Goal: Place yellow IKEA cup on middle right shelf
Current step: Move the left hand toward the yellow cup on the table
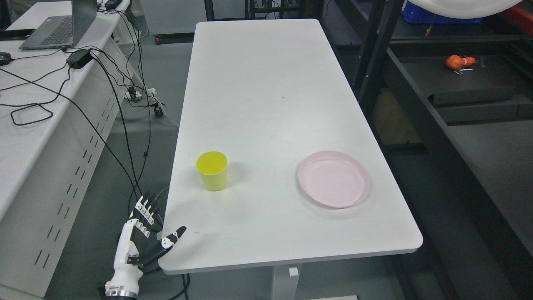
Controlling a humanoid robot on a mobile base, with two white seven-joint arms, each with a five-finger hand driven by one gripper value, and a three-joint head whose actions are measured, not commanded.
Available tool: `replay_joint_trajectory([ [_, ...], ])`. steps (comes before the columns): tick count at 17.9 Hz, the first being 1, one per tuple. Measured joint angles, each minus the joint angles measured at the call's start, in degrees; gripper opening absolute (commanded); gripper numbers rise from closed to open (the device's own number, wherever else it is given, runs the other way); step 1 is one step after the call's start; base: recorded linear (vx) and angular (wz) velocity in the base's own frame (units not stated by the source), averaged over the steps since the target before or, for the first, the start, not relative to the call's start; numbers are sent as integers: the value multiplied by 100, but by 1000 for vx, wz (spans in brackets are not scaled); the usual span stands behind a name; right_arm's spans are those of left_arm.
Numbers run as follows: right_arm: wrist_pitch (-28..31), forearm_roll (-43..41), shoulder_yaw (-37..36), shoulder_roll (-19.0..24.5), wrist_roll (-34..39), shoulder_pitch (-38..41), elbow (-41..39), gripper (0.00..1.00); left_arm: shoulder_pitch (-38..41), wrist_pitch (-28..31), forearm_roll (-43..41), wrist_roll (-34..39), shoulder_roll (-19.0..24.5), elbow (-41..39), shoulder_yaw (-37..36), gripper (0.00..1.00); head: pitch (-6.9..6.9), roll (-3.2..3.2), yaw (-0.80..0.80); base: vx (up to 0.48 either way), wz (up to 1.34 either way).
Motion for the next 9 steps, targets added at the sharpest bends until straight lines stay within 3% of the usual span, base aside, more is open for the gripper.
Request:
replay_joint_trajectory([
  [9,0,0,0,0,0,0,0,99,-66,-21,36,-10,0,26,-10,99,0,0,0,71,-13],
])
